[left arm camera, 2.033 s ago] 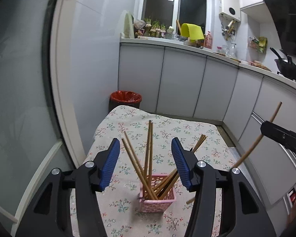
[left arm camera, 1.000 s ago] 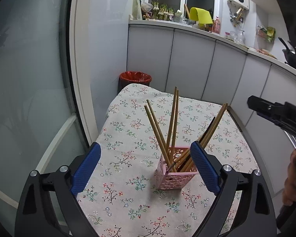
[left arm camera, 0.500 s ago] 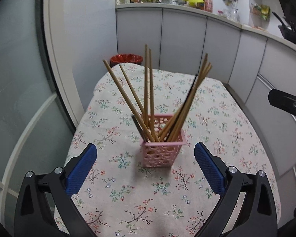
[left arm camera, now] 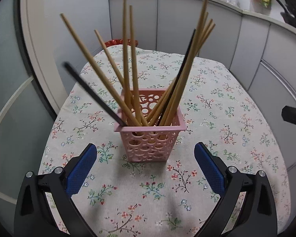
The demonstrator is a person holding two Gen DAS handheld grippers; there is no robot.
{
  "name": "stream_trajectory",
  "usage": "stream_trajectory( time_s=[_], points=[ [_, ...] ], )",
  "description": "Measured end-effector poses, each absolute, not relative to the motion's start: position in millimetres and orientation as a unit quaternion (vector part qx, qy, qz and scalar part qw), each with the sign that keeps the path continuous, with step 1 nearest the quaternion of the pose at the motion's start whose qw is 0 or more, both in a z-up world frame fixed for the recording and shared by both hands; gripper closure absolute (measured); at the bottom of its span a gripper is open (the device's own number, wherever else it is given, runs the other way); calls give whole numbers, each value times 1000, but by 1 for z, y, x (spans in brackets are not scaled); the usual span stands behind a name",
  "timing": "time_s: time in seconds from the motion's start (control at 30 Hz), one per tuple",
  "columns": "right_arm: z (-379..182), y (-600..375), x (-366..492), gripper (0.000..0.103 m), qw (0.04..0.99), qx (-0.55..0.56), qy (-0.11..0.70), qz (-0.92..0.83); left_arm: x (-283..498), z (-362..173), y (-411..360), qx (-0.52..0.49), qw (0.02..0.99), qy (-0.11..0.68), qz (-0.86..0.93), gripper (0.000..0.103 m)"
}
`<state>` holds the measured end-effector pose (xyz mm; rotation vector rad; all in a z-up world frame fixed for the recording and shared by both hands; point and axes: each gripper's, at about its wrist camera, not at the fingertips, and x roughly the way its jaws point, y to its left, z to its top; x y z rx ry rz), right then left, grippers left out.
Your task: Organize utensils
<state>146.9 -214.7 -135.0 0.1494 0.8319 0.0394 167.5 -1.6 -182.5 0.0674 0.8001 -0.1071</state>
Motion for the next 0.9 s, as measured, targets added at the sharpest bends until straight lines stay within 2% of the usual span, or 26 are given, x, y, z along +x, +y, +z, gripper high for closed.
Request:
stream_trajectory(
  time_s=[0.2,0.6,0.9],
  points=[
    [-145,-221,150,7,902,76,424,13,174,-195,-17,65,919,385,-54,7],
    [-146,-226,151,7,901,83,426,13,180,-203,-25,65,920,382,-63,7],
    [-137,-233,145,7,905,94,415,9,159,-162,-3,5,922,383,-45,7]
  ],
)
